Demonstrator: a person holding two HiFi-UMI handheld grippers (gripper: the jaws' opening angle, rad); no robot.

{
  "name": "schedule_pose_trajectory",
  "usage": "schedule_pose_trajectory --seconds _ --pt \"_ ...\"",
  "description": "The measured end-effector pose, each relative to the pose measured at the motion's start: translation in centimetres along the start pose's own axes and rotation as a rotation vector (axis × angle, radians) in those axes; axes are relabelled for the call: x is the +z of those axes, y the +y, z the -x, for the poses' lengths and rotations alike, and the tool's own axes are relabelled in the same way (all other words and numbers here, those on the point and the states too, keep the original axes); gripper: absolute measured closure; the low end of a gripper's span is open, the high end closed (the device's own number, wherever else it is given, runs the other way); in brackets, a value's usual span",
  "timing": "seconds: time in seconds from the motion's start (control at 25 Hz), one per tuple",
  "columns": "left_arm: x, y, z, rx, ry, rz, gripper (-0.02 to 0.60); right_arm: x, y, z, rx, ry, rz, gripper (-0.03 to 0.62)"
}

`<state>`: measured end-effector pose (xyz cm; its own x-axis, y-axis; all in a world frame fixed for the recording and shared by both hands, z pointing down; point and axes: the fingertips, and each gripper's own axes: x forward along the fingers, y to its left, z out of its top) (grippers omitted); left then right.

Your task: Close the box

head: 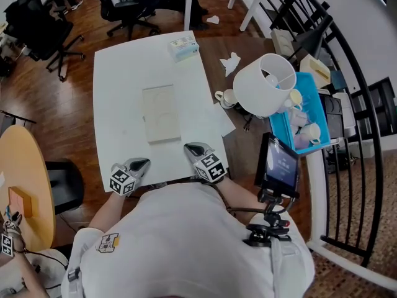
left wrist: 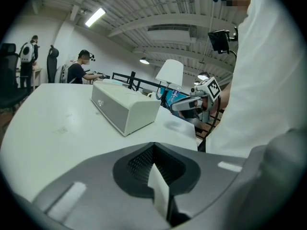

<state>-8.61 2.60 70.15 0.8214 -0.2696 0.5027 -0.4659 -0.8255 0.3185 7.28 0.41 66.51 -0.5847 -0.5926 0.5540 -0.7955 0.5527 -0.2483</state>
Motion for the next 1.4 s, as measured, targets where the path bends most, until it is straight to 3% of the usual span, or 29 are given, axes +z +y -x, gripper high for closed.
schedule_pose_trajectory --seconds 0.56,1.4 --pt "-0.14 -0.17 0.00 -0.015 0.008 -0.013 0.581 -0.03 0.30 -0.53 -0.002 0.041 0.081 0.594" --pt "-0.41 -0.23 0.01 -0.013 0.020 -0.017 0.581 -0.51 0.11 -0.32 -0.004 0.044 0.087 0.594"
